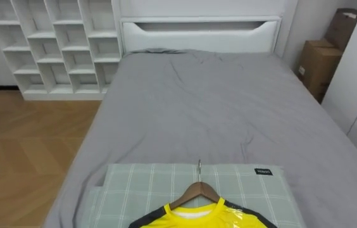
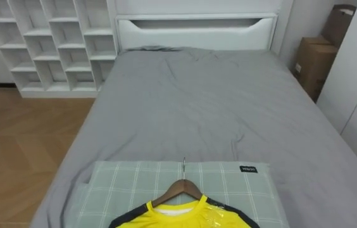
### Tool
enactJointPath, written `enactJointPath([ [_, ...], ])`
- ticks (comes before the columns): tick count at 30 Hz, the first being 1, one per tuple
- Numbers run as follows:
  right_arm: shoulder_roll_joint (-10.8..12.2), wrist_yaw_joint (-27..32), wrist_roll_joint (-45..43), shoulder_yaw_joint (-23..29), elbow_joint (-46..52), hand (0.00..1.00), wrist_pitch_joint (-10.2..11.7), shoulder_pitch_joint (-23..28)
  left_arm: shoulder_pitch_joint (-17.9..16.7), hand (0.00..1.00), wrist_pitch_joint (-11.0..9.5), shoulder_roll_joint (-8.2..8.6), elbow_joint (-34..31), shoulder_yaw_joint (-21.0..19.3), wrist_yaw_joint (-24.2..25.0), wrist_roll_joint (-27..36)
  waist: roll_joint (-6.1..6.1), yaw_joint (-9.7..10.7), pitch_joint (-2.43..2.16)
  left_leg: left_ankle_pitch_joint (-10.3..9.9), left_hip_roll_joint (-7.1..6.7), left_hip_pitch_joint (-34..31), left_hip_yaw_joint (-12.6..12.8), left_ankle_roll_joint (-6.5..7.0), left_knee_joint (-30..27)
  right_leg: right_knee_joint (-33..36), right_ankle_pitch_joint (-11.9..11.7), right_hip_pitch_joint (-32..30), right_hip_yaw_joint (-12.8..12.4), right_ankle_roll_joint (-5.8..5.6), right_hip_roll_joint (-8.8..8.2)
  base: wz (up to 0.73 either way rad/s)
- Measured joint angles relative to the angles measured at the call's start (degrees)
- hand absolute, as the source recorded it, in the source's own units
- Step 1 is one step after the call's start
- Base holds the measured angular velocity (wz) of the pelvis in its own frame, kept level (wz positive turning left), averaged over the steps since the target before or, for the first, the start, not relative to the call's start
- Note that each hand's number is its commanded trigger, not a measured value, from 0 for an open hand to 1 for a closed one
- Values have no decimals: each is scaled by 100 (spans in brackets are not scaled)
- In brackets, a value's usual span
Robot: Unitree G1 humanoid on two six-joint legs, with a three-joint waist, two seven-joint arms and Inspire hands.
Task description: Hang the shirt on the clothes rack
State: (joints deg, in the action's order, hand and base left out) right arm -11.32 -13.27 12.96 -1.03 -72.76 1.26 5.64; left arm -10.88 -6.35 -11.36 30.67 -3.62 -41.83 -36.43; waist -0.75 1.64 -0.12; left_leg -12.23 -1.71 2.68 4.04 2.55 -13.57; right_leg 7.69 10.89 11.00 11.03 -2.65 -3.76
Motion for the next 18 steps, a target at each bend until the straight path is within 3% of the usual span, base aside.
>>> enactJointPath([
  [5,-57,-54,-2,4,-7,0,2,-1,57,0,67,0,-24,161,156,-448,-38,107,-12,2,7,4,37,-3,-4,1,-1,-17,-31,1,1,-3],
  [18,-60,0,48,23,171,0,13,56,296,0,112,-16,-32,215,250,-489,-12,436,-8,3,13,3,173,-2,67,2,-2,-119,-172,3,-2,-4],
])
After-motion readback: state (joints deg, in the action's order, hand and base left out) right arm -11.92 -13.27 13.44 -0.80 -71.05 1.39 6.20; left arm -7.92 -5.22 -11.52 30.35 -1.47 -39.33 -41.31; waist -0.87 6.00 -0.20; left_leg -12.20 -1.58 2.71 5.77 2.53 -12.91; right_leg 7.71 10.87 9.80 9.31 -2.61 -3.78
